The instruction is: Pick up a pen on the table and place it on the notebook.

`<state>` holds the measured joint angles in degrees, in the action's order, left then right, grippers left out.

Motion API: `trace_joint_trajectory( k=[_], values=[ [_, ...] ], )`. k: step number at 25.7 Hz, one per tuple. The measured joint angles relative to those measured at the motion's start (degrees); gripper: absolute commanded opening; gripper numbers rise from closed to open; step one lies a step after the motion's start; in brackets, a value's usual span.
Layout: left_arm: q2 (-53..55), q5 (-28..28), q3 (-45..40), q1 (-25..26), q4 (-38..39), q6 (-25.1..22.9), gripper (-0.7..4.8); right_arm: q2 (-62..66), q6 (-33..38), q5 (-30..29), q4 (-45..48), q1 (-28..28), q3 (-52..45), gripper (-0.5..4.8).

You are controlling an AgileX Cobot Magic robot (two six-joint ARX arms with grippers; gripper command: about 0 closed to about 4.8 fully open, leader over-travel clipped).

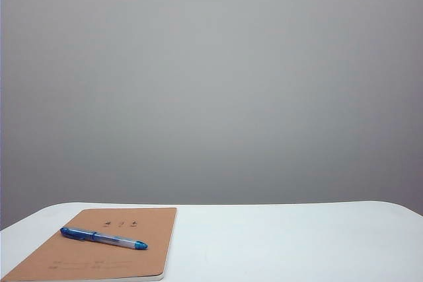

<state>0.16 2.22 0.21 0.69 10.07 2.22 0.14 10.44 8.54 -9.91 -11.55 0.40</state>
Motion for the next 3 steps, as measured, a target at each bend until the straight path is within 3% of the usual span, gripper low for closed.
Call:
trace_joint_trajectory(
  k=[3],
  values=[
    [0.00,0.00,0.00,0.00,0.00,0.00,0.22,-0.02,0.02,-0.02,0.00,0.00,0.00,-0.05]
  ],
)
